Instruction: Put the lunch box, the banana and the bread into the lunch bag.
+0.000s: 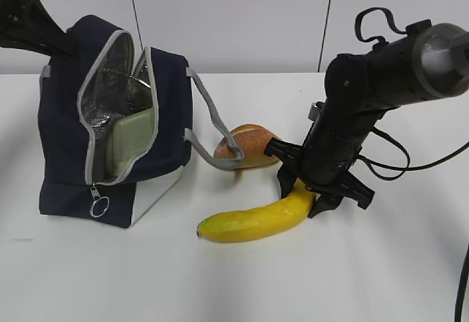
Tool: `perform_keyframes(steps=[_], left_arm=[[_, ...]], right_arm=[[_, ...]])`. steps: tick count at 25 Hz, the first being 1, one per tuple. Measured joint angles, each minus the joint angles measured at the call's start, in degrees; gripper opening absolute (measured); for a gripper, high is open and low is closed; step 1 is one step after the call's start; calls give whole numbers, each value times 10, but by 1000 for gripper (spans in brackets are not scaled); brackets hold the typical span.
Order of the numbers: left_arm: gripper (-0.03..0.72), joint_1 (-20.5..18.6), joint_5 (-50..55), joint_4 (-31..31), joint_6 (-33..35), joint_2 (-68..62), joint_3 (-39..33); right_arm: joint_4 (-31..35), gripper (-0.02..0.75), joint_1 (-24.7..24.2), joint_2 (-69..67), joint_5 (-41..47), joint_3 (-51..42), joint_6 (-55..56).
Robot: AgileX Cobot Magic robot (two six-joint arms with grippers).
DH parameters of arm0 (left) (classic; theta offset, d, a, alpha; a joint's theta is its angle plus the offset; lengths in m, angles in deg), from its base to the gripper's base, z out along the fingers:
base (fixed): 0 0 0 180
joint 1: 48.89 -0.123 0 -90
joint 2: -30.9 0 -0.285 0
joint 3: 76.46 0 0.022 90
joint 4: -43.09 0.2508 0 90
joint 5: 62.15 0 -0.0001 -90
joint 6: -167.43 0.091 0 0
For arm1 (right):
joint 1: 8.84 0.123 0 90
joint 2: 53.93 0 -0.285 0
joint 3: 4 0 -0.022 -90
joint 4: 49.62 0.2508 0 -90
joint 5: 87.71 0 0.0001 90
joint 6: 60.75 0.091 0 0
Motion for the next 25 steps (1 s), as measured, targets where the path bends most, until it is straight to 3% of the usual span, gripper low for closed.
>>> perform_keyframes(steps=[7,12,25], left_arm=[[-13,0,0,0,0,0,0],[-13,0,0,0,0,0,0],[-13,0,4,-4,0,0,0]], right_arm=[[-4,365,0,3,9,1,-47],[-5,365,-24,13,83,36,-132],[-14,365,-50,32,279,248,-323]])
